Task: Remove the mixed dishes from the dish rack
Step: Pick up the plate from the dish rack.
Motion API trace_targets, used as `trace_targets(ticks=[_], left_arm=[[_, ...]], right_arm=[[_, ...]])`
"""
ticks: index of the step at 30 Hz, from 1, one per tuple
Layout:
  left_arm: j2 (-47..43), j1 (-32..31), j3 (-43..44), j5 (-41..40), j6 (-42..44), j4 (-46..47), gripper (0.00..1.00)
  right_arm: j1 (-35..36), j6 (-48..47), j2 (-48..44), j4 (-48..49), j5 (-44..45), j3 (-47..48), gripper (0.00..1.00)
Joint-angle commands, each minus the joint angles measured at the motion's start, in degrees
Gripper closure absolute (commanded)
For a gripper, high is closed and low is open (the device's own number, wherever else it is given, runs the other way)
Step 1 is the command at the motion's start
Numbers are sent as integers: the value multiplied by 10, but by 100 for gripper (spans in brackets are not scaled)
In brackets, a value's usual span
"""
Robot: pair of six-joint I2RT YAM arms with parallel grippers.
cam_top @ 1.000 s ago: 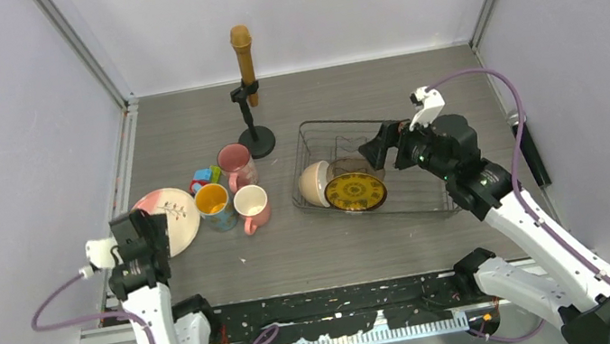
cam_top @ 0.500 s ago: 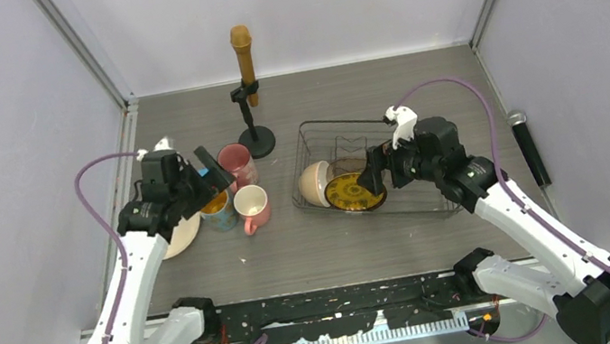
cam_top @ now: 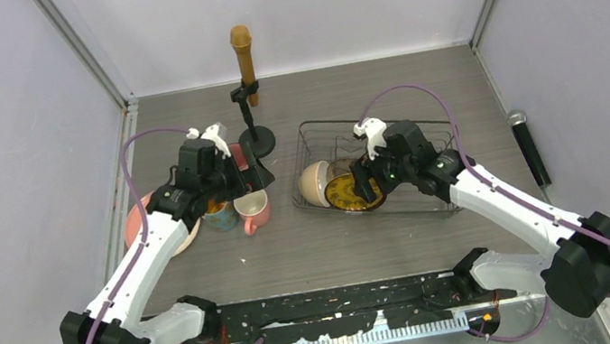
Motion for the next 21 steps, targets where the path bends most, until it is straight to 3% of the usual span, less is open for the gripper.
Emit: trace_targets(ticks=[1, 7, 10, 17, 21], left_arm=[[-6, -6, -13, 38, 26, 60, 0], [-33, -7, -31, 44, 43, 76, 0], [-46, -7, -35, 40, 49, 76, 0], [-69, -7, -40, 38, 58, 75, 0], [-78, -7, -48, 42, 56, 86, 0]], right_arm=[[27, -38, 21, -1, 53, 41, 25], [43, -67, 31, 0, 66, 37, 38], [44, -90, 34, 2, 68, 35, 51], [45, -109, 30, 10, 59, 33, 62], [45, -126, 28, 3, 44, 35, 75]])
